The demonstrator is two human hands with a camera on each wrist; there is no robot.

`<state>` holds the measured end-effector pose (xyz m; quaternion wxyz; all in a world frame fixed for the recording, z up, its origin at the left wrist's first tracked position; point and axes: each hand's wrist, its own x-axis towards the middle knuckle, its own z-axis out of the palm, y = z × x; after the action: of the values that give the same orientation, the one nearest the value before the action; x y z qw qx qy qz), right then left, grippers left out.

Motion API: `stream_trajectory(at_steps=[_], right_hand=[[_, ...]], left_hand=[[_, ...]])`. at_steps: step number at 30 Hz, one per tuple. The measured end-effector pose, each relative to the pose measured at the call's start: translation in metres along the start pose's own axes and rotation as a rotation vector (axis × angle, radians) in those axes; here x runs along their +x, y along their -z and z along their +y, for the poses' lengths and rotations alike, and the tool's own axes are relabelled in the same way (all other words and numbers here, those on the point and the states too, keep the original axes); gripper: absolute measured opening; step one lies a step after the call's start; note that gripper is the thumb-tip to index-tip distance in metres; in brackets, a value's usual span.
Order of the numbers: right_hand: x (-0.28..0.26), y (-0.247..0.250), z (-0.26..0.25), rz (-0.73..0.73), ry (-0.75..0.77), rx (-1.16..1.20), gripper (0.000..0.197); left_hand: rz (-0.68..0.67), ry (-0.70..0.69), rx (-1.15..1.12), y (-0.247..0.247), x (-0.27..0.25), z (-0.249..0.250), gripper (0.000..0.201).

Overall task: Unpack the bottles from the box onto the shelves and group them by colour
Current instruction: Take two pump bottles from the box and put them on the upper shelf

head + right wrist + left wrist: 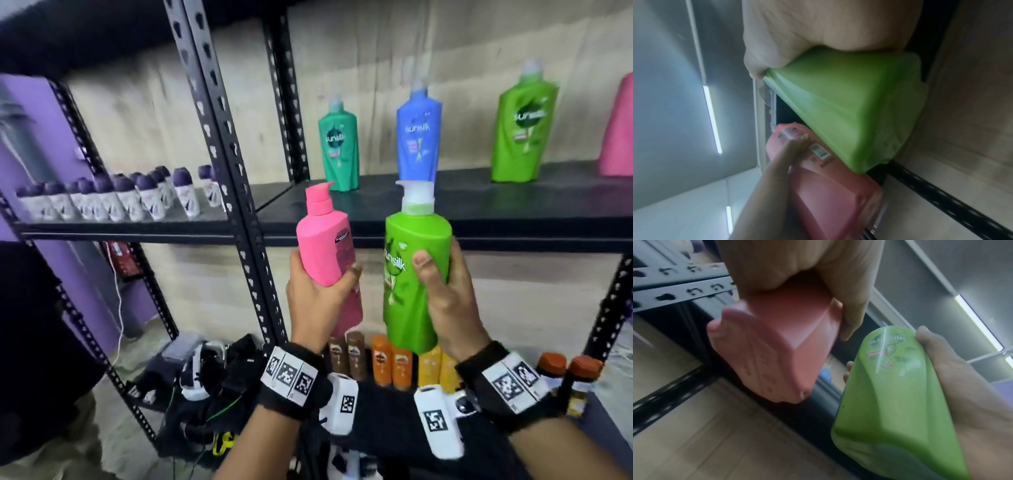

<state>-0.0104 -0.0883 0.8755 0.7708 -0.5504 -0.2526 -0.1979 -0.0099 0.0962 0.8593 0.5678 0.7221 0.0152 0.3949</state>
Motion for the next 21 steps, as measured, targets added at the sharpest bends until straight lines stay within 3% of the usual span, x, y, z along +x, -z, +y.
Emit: stream_trajectory(at_steps=[7, 11, 18, 21], right_hand=[[0.067, -0.033, -0.068, -0.093, 0.140, 0.095, 0.056], [0.095, -0.052, -0.089, -0.077, 0.192, 0.081, 0.045], [0.133, -0.074, -0.082, -0.057, 0.160, 0.014, 0.052], [0.146, -0.081, -0.066, -0.018, 0.122, -0.008, 0.047]], left_hand=[[0.082, -0.127, -0.067, 0.016, 0.074, 0.061, 0.062], [0.088, -0.167, -0.054, 0.015, 0.105, 0.077, 0.064], [0.116, -0.187, -0.009, 0.006, 0.143, 0.077, 0.064], [0.102, -0.175, 0.005, 0.001, 0.154, 0.071, 0.066]])
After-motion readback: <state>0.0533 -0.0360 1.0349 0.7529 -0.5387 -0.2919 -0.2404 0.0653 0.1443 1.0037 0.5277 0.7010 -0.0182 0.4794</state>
